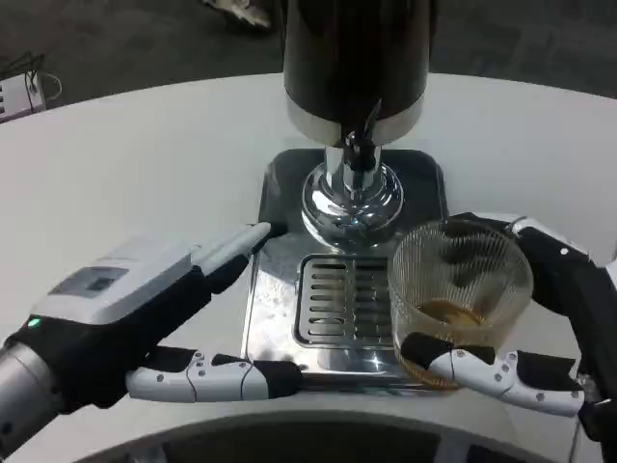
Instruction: Grasp the cup under the faucet to collect the drink, then remove the cup.
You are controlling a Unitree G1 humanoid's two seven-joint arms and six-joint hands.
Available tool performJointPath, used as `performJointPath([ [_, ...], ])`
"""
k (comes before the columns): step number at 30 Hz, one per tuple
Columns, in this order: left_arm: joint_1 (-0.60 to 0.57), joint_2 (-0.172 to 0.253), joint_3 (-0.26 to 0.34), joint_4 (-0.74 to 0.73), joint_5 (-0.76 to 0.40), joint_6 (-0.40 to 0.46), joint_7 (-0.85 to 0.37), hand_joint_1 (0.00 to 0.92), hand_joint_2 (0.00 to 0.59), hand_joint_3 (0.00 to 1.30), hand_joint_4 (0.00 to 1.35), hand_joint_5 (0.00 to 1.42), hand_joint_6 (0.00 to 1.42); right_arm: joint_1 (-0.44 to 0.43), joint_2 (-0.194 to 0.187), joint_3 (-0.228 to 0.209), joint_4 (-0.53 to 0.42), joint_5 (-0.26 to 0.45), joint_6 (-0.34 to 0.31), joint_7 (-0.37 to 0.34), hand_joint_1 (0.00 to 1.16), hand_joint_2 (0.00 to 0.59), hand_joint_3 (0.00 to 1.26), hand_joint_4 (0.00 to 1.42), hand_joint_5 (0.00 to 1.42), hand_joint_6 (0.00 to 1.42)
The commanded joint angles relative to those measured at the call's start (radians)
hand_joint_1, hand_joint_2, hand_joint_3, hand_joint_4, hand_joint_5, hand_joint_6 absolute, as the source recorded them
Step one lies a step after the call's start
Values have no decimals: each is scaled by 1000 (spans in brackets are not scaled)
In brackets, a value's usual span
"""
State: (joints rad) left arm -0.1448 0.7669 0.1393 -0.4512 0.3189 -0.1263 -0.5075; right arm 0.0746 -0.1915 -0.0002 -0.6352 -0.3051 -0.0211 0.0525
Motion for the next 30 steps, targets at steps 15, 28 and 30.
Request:
performJointPath([
  [15,156,-2,85,-168,0,-28,-2,0,74,1,0,5,141,48,-35,-16,-183,12,-13,90,970,224,1225,1424,1424,1424],
  [28,287,-42,178,-290,24,-11,1,0,82,0,0,0,95,103,-47,-43,-256,33,-2,130,962,222,1225,1424,1424,1424],
  [30,296,-48,184,-302,24,-4,-1,0,83,0,0,0,72,112,-48,-51,-264,36,-1,132,961,222,1225,1424,1424,1424],
])
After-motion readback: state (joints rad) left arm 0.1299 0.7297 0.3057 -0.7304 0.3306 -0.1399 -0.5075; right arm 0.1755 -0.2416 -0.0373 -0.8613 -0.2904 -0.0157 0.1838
